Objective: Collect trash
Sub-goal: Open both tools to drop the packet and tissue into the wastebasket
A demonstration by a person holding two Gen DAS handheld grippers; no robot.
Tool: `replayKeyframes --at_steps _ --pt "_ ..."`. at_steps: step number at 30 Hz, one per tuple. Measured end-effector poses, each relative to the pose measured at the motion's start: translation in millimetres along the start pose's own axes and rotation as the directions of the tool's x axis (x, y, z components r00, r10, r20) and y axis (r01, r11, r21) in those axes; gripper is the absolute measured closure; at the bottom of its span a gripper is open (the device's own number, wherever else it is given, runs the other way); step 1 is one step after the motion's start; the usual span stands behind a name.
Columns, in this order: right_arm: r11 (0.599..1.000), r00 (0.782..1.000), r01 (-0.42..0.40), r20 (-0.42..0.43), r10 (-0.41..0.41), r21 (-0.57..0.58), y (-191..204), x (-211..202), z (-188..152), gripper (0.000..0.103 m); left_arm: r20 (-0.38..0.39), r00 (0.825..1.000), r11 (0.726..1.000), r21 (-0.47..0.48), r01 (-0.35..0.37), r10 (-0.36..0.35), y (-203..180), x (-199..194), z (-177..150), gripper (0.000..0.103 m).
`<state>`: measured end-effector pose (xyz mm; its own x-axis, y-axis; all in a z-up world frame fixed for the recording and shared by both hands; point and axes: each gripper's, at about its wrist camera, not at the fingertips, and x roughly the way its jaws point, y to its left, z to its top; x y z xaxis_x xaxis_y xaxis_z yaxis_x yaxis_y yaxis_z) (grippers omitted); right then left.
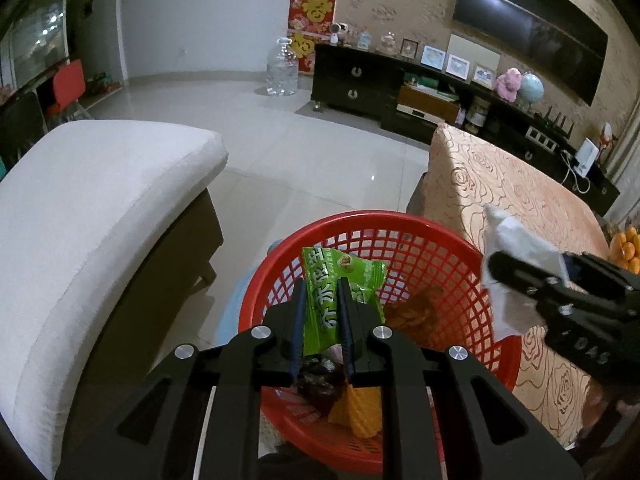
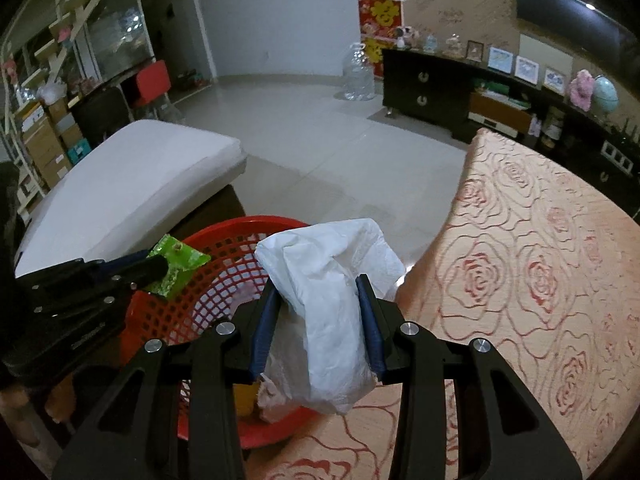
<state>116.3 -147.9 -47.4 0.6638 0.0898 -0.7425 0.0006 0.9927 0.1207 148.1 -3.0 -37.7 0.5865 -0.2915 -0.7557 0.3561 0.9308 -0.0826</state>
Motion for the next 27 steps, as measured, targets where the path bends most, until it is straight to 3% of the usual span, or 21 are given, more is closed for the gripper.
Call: replayKeyframes --at_steps 10,27 --pt "0.999 0.999 -0.025 -0.045 0.024 -0.038 12 21 7 0.065 -0.014 1.0 1.0 -0.009 0.0 -0.001 0 2 1 0.089" --pt "0.997 0.99 -0.077 -0.121 0.073 -0.025 17 46 10 0.063 -0.036 0.999 1.0 -0.017 -0.012 0.011 1 13 0 0.08"
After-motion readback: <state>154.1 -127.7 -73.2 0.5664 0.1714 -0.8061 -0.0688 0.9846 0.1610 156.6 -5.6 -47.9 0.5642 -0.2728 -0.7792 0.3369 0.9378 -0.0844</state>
